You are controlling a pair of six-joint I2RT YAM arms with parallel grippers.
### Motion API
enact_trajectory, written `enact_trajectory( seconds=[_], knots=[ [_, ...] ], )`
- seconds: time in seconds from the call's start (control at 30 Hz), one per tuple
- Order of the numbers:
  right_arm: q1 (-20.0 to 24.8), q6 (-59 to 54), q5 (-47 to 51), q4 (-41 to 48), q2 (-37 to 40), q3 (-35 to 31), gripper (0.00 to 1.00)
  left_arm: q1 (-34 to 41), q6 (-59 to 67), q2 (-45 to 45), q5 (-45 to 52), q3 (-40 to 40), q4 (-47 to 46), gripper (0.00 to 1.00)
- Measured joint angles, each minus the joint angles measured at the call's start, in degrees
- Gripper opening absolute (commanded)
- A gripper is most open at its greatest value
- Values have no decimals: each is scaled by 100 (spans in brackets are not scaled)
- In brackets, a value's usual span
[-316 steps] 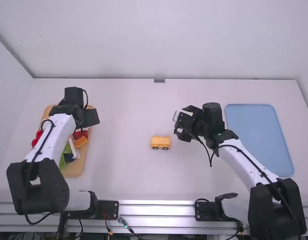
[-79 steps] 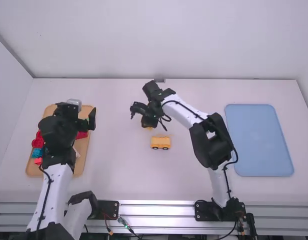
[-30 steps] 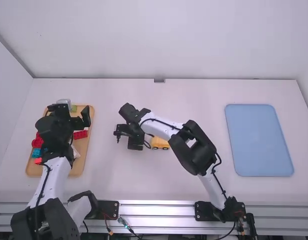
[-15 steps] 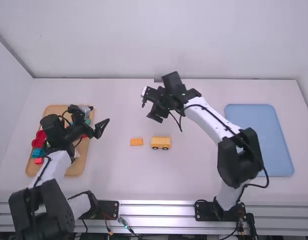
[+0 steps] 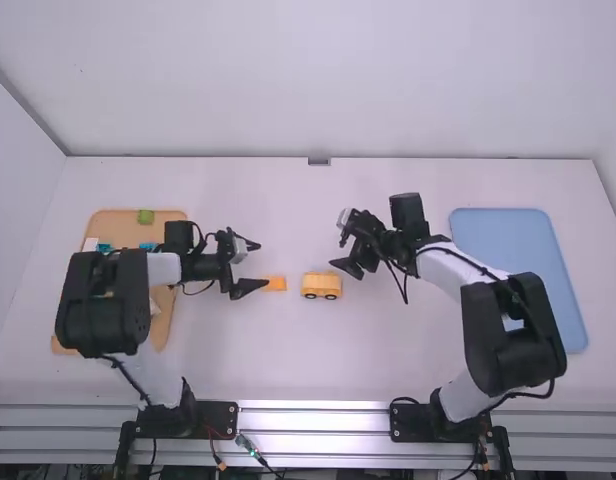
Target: Assemble lego blocks to make yellow taxi
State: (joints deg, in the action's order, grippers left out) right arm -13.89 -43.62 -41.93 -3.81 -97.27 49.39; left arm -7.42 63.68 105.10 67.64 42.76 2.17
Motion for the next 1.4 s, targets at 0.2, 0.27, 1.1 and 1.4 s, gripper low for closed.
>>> enact_trajectory(
  seconds=[0.2,0.27,1.1,1.4],
  knots=[
    [157,-11,-369,-863,0,-503,99,391,1279,424,-599,407,-922,79],
    [181,-7,-448,-1073,0,-634,99,461,1690,483,-872,444,-1027,74],
    [195,-9,-570,-1134,0,-715,99,448,1683,702,-1207,-225,501,58],
    [195,-7,-568,-1141,2,-715,98,420,1692,896,-968,-72,168,30]
  ],
)
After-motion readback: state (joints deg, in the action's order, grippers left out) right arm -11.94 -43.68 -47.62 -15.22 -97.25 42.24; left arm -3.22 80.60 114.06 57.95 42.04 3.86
